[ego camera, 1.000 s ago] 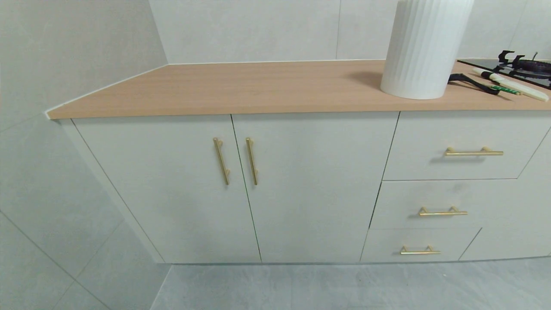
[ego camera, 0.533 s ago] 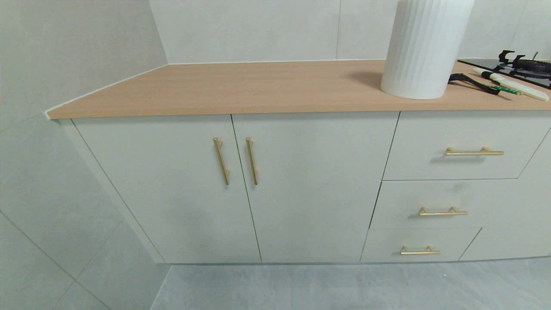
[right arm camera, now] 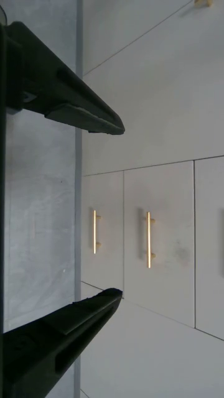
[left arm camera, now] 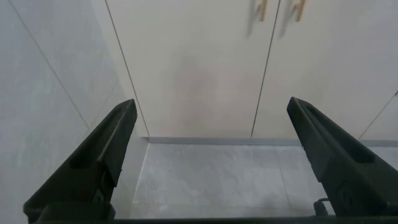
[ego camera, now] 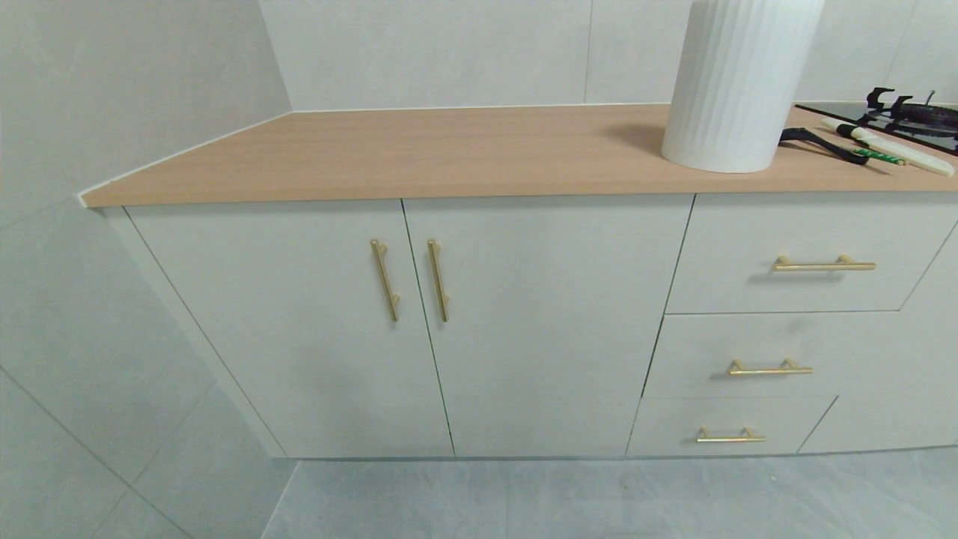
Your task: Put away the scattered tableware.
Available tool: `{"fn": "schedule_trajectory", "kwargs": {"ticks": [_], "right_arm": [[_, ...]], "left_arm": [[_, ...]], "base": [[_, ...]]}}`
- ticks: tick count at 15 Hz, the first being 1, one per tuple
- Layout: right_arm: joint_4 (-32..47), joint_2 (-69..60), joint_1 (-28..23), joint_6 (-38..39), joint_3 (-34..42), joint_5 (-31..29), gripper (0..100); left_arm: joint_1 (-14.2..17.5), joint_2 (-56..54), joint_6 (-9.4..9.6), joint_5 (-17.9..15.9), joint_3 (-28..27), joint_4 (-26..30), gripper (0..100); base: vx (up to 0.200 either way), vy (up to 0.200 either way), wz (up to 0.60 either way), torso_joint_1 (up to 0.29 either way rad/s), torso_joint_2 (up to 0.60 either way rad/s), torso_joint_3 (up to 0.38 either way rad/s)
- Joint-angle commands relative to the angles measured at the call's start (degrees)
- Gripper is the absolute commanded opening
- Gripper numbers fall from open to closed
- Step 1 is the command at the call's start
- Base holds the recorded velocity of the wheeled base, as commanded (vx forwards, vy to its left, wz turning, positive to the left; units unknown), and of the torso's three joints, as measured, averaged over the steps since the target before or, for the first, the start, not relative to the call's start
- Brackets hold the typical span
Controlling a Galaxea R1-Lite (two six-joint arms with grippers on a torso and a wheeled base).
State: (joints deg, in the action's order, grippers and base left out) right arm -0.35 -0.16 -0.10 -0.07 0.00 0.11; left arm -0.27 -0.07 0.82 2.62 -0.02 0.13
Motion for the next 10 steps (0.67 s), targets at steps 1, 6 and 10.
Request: {"fn": "schedule_trajectory", "kwargs": {"ticks": [1, 6, 10], "right_arm": [[0.0, 0.2, 0.0, -0.3, 0.0, 0.1, 100], [0.0, 0.2, 0.0, -0.2, 0.0, 0.0, 100], [0.0, 0.2, 0.0, -0.4, 0.0, 0.2, 100]], "left_arm": [[0.0, 0.1, -0.03, 0.0, 0.0, -0.1, 100], [0.0, 0.1, -1.17, 0.1, 0.0, -0.1, 100], [0.0, 0.1, -1.26, 0.1, 0.0, -0.1, 100]], "base": [[0.000, 0.000, 0.00, 0.000, 0.00, 0.000], [0.000, 0.000, 0.00, 0.000, 0.00, 0.000], [0.000, 0.000, 0.00, 0.000, 0.00, 0.000]]}}
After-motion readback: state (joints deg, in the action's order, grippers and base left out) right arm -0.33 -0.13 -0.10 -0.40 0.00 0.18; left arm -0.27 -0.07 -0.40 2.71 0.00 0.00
